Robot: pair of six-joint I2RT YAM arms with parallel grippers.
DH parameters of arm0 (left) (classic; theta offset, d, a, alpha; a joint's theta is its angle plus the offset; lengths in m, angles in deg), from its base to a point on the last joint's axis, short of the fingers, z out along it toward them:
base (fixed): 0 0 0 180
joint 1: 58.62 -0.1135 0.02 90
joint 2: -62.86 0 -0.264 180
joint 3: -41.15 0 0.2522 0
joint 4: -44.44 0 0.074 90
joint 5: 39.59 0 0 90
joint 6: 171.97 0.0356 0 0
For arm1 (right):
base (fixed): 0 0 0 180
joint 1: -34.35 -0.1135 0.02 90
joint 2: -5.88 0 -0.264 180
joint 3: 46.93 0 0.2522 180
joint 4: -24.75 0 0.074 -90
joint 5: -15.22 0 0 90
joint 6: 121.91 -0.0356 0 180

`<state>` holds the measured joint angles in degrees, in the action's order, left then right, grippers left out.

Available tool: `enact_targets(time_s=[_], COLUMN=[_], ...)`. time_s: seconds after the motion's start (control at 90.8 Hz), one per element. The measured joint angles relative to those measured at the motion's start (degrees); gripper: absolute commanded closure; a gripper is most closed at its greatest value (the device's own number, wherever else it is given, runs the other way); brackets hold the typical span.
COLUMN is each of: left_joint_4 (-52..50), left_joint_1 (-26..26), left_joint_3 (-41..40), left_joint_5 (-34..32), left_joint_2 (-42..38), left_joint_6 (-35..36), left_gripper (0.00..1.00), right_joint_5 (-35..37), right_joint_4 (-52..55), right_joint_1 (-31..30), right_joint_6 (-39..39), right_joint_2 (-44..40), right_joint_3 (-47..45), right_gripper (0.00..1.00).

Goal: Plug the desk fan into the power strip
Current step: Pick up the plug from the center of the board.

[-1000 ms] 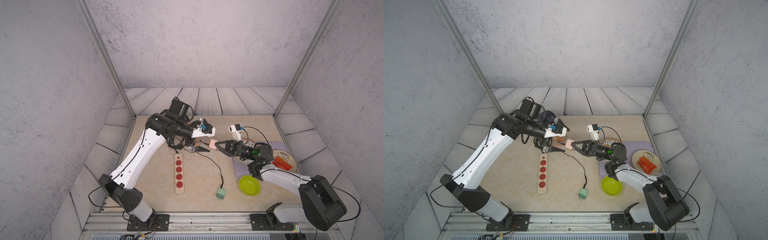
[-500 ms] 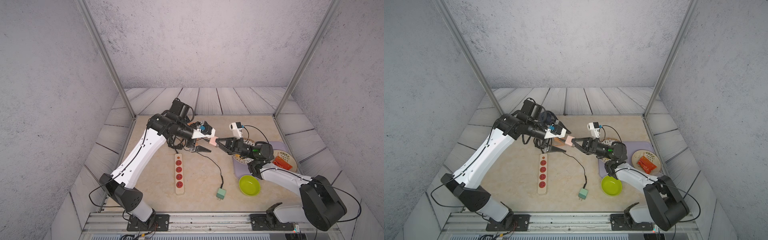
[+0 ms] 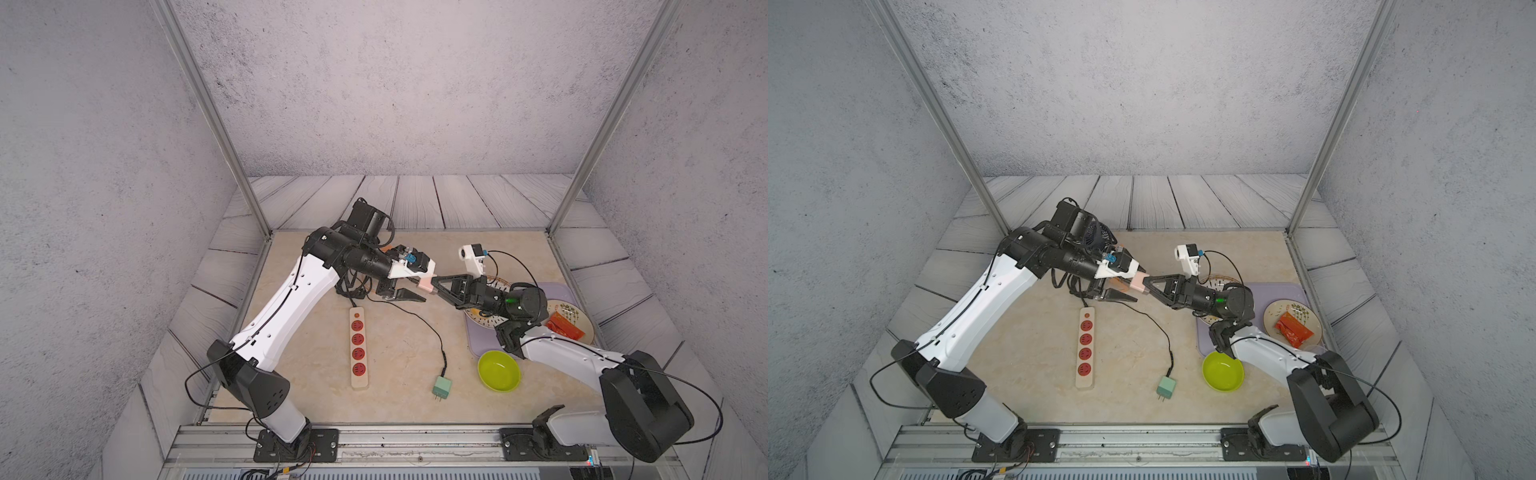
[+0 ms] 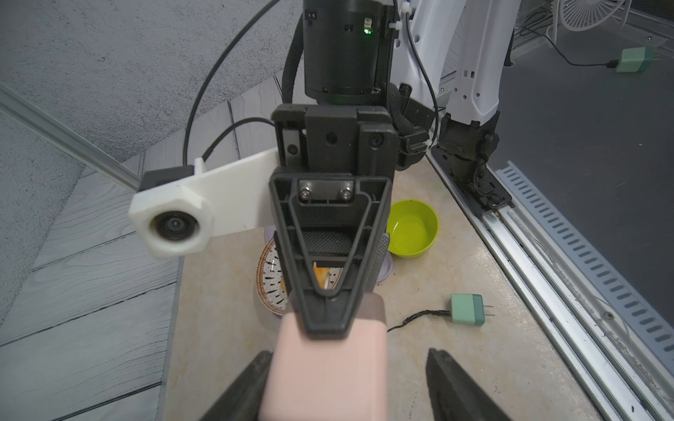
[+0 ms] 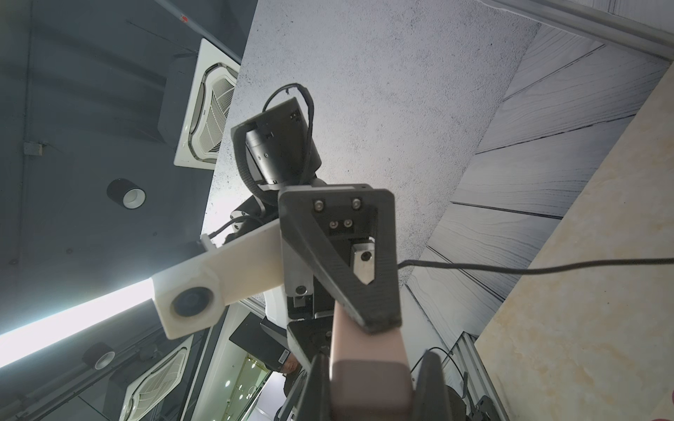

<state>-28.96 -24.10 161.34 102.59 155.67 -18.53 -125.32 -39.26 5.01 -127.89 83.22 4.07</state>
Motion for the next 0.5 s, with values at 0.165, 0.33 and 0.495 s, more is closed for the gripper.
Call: enact_targets(time_s=[0.165,0.33,0.495], left_joint_4=[-0.3,-0.6,-0.9], left_joint_1=[0.0,0.0,0.0], left_joint_3=[0.5,0.8,1.0], left_joint_5=[0.2,0.2,0.2], left_joint_2=[0.2,0.2,0.2], left_joint_6=[0.1,0.6,0.7], left_gripper=[0.4,0.42,0.44], right_joint_5=[0.0,-0.1,-0.1], right_joint_4=[0.0,0.0,0.0], right_joint_1=[0.0,-0.1,-0.1], right_joint_6=[0.0,0.0,0.0], right_joint_2=[0.0,0.0,0.0], right_joint_3=[0.0,0.0,0.0], right_gripper=[1.0,1.0,1.0])
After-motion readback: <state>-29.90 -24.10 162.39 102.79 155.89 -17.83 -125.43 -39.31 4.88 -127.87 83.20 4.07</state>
